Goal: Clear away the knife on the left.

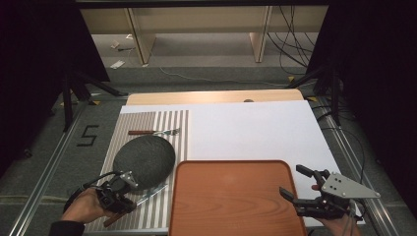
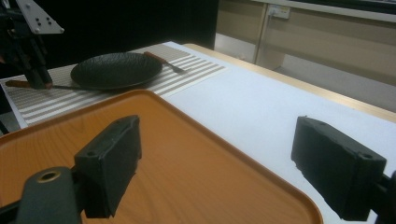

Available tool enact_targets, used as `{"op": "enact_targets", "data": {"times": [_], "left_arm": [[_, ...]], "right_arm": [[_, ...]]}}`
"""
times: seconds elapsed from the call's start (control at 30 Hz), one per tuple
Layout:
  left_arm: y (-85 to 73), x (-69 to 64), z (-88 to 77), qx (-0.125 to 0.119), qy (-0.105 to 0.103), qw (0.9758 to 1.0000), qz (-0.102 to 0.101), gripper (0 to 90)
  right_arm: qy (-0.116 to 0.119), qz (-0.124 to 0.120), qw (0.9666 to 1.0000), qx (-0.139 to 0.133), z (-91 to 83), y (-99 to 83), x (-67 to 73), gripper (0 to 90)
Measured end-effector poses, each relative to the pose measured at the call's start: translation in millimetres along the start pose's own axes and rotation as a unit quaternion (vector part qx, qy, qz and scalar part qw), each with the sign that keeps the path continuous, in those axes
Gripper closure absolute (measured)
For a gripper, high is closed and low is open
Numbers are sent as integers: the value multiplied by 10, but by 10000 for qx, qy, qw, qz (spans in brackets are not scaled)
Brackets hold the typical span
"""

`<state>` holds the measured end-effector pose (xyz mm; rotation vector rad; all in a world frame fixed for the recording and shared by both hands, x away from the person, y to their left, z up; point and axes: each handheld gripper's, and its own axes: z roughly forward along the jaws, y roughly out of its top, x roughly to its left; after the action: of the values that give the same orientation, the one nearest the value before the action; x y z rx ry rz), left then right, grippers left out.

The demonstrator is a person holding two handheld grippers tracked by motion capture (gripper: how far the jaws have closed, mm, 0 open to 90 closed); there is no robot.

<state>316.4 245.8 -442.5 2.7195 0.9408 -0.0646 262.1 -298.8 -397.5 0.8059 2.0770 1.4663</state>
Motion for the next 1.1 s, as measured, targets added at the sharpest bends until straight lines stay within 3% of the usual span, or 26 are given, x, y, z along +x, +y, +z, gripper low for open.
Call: {"op": "enact_targets", "data": {"times": [0.13,0.27,0.37,0.47,0.57,0.6,0.97,1.1], "left_arm": [[28,-25,-68,-340,-14,9991,-267,771],[83,-48,-101,-769,-76,9954,-566,771],[143,-96,-112,-972,-195,9931,-626,771],[234,-169,-121,-1145,-402,9914,-498,771],[323,-224,-120,-1164,-478,9910,-448,771],[363,-246,-117,-1174,-586,9900,-517,770],[623,-414,-98,-1271,-627,9891,-405,770],[705,-459,-59,-1249,-682,9887,-473,770]], "right_arm": [[1,-4,10000,-10,0,1,3,171],[-1,-8,10000,-10,-1,1,3,171],[-10,2,10000,-18,-2,1,1,171],[-6,3,10000,-18,-3,0,2,171],[-11,-7,10000,-23,-3,0,2,171],[-10,-3,10000,-16,-3,1,3,171],[0,-3,10000,-13,-6,1,4,171],[-7,-9,10000,-12,-9,2,2,172]]}}
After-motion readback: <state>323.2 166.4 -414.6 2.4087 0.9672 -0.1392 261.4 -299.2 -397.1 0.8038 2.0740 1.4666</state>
